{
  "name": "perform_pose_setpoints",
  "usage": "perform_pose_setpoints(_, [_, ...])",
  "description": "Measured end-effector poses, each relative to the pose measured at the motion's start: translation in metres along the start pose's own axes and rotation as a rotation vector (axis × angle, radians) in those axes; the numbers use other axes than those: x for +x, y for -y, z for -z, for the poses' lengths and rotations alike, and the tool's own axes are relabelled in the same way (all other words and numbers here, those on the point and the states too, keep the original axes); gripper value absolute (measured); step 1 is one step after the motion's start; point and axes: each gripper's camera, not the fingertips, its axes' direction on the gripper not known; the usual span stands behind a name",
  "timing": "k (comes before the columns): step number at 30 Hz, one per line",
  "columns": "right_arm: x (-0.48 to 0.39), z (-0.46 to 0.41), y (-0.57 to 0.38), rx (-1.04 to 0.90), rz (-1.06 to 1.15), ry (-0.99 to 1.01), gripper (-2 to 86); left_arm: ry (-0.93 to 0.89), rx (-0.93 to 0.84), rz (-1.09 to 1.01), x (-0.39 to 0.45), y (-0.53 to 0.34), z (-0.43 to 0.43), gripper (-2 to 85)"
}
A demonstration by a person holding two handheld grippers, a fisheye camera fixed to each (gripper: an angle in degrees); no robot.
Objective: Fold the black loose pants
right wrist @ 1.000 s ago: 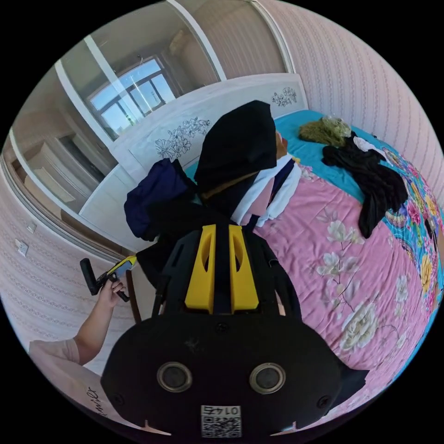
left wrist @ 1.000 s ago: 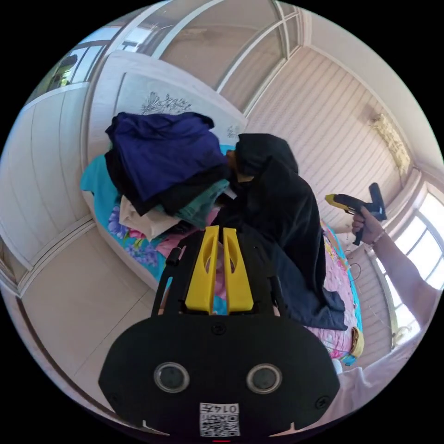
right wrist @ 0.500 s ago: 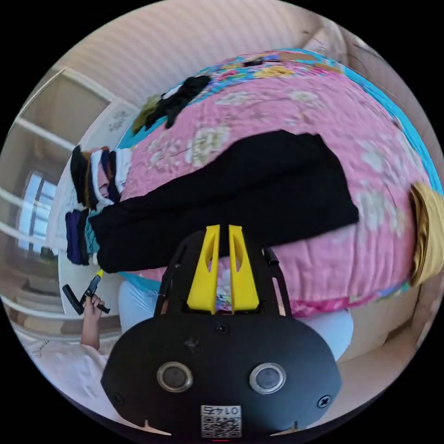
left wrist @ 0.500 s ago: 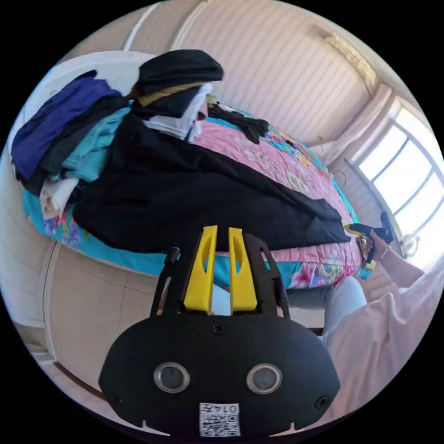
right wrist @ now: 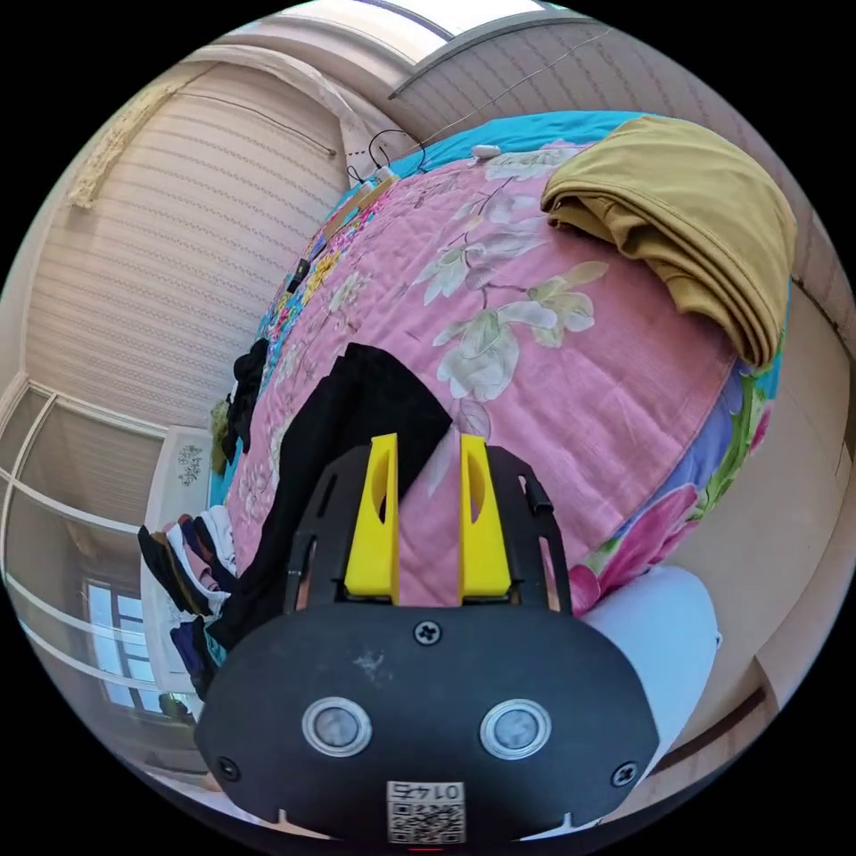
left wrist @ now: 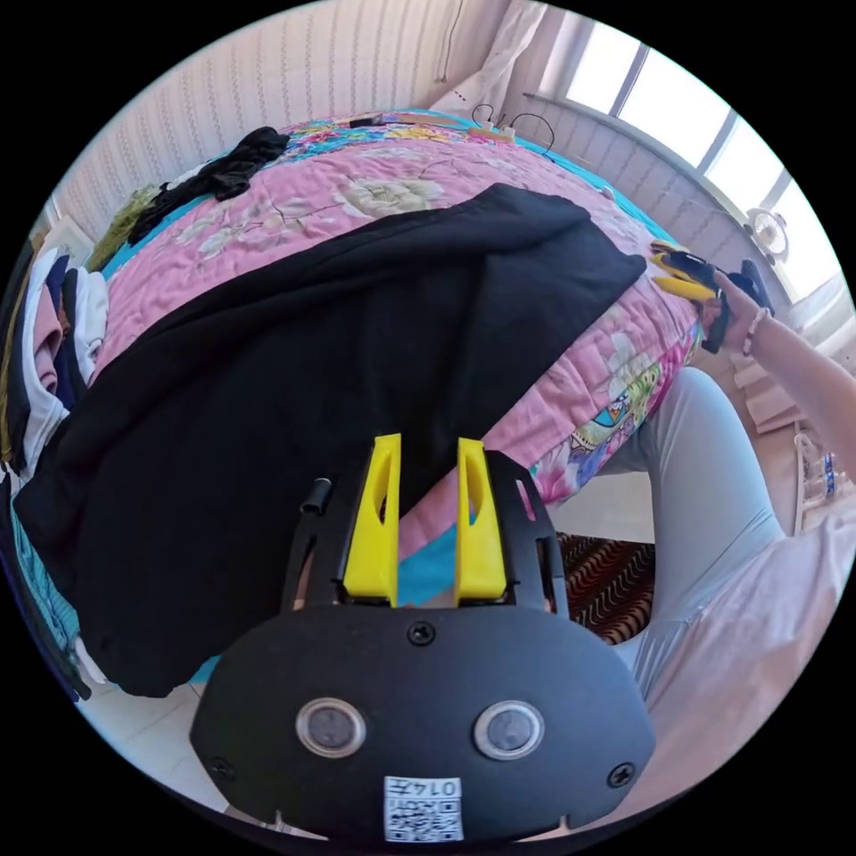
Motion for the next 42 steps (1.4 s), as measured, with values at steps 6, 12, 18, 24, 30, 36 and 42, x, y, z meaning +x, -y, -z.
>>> perform_pose_setpoints(6, [0.017, 0.013, 0.038, -0.061, -0.031, 0.141, 1.7, 0.007, -0.031, -0.023, 0.014, 0.038, 0.005, -0.6])
perform_pose_setpoints(12, [0.041, 0.102, 0.036, -0.033, 0.128, 0.275, 0.8, -0.04, 0.073, -0.126, 0.031, 0.054, 0.047, -1.0])
perform_pose_setpoints(18, [0.096, 0.115, 0.009, -0.229, 0.078, 0.097, 1.0, -0.19, -0.063, -0.139, 0.035, 0.055, 0.035, -0.9])
perform_pose_setpoints(24, [0.091, 0.143, 0.018, -0.098, 0.122, 0.008, 3.4, -0.205, 0.002, -0.072, 0.022, 0.074, 0.057, -0.1])
perform_pose_setpoints(30, [-0.001, 0.108, 0.049, -0.142, 0.564, -0.073, 9.7, -0.009, 0.093, -0.086, -0.006, 0.121, 0.088, 4.9])
perform_pose_setpoints(36, [-0.07, 0.033, 0.074, -0.235, 0.721, -0.116, 11.9, 0.05, 0.026, -0.107, -0.033, 0.163, 0.06, 9.0])
perform_pose_setpoints(42, [-0.074, -0.037, 0.07, -0.353, 0.709, -0.295, 5.9, 0.108, -0.173, -0.136, -0.043, 0.174, -0.001, 0.7])
